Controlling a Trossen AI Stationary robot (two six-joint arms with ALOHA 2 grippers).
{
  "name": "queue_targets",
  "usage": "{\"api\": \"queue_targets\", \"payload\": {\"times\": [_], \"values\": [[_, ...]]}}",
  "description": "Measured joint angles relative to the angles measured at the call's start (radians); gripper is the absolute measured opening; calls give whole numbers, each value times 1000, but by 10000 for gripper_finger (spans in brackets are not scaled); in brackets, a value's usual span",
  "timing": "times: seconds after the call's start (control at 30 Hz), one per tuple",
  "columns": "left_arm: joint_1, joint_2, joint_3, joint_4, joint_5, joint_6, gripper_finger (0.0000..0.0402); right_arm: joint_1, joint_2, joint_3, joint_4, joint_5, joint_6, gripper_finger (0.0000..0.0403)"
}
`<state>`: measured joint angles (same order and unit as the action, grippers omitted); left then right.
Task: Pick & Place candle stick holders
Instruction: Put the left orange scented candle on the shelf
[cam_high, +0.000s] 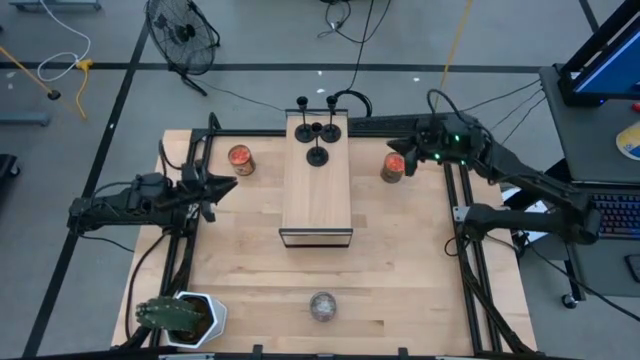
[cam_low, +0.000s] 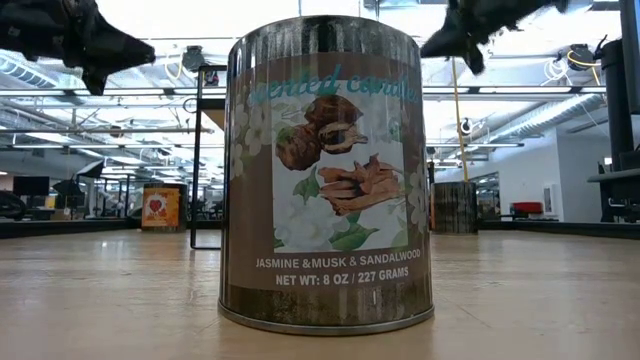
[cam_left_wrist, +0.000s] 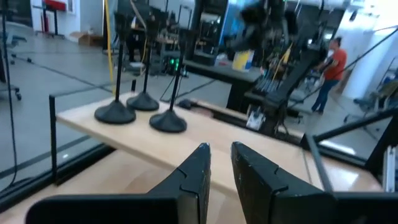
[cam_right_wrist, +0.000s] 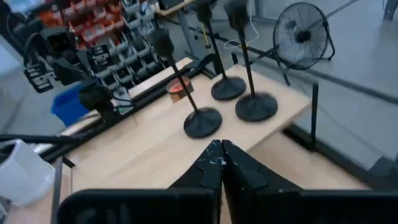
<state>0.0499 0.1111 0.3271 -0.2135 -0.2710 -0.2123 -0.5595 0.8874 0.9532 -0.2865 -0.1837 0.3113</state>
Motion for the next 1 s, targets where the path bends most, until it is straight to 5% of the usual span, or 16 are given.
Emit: {"api": "queue_targets", "payload": {"times": [0.3, 0.67, 1.0], "values": [[0, 43, 0, 113, -1, -33, 72, 0, -248, -263, 56, -12, 79, 0], [16, 303, 27, 275, -72, -49, 72, 0, -510, -437, 188, -29, 118, 0], [124, 545, 280, -137, -69, -177, 72, 0, -631, -461, 185, -30, 50, 0]]}}
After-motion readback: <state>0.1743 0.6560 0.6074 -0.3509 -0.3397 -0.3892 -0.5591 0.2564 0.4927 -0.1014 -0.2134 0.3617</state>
